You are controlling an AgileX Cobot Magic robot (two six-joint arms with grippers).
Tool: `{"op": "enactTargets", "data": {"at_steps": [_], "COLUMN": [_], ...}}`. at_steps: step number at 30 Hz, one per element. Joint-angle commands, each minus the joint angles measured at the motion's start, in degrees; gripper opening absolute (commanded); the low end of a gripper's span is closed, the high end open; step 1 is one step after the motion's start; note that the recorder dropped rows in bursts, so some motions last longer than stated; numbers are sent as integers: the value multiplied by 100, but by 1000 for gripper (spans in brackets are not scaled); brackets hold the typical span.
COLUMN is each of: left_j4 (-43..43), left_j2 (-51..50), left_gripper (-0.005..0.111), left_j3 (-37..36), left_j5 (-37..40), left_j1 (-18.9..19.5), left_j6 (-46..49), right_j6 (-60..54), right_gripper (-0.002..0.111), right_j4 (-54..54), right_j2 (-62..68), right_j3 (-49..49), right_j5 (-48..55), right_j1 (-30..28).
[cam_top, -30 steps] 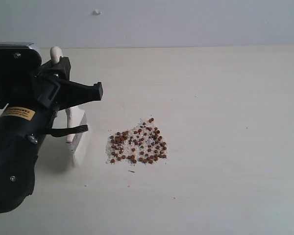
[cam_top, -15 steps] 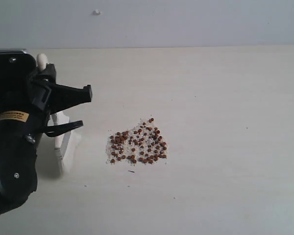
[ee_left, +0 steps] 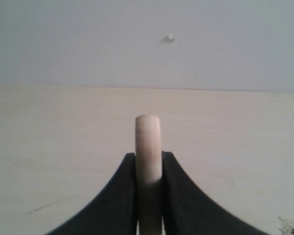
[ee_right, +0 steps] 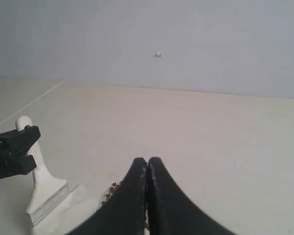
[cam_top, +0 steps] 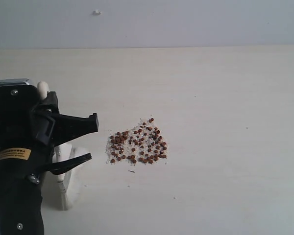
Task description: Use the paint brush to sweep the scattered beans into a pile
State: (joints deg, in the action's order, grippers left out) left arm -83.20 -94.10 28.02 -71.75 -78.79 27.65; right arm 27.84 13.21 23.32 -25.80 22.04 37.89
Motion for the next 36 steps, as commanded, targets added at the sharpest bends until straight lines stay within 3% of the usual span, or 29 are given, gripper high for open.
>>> {"op": "enactTargets", "data": {"at_steps": [1, 11, 25, 36], "left_j4": [-572, -49, 248, 462], "left_j2": [13, -131, -1439, -1469], "left_gripper": [0, 0, 0, 0], "left_j3": [-34, 329, 1479, 2029], "left_j5": [179, 179, 179, 179], "left_j1": [-54, -54, -42, -9], "left_j6": [-204, -238, -238, 432], "right_j6": [-7, -7, -7, -7], "right_gripper": [0, 0, 0, 0], "right_j4": [7, 7, 7, 7], "right_j2": [-12, -12, -12, -12], "right_j3": [23, 23, 23, 23], "right_j5": [-71, -71, -71, -71], "right_j1": [12, 12, 12, 12]}}
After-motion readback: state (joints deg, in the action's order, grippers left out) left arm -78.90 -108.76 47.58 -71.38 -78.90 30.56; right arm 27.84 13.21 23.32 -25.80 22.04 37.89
